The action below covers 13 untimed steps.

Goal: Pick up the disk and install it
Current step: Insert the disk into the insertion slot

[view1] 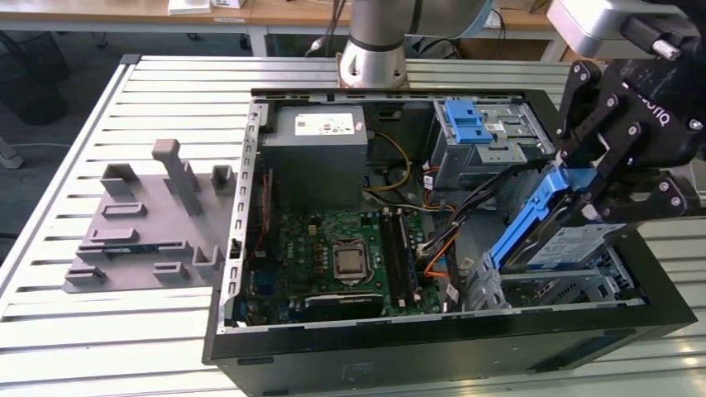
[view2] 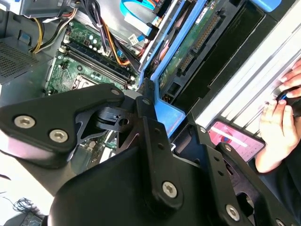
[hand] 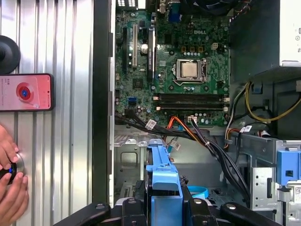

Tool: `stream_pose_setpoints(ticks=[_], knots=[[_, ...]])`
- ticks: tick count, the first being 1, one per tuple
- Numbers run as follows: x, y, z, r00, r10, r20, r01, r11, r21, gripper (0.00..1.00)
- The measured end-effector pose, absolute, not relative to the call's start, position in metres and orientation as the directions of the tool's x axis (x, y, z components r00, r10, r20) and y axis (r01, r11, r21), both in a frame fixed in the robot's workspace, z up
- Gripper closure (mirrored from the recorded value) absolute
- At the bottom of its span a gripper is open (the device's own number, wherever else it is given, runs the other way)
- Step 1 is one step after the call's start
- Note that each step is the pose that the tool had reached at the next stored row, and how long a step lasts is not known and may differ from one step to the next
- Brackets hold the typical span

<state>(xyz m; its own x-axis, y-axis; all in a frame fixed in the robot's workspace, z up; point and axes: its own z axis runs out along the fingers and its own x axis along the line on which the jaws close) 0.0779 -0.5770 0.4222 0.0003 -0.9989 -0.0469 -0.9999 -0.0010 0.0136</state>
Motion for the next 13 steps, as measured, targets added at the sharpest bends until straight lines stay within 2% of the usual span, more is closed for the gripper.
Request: stream_pose_setpoints(ticks=[13], knots=[[0.078, -0.577, 0.406, 0.000, -0.999, -0.047, -1.000, -0.001, 0.014, 0.64]])
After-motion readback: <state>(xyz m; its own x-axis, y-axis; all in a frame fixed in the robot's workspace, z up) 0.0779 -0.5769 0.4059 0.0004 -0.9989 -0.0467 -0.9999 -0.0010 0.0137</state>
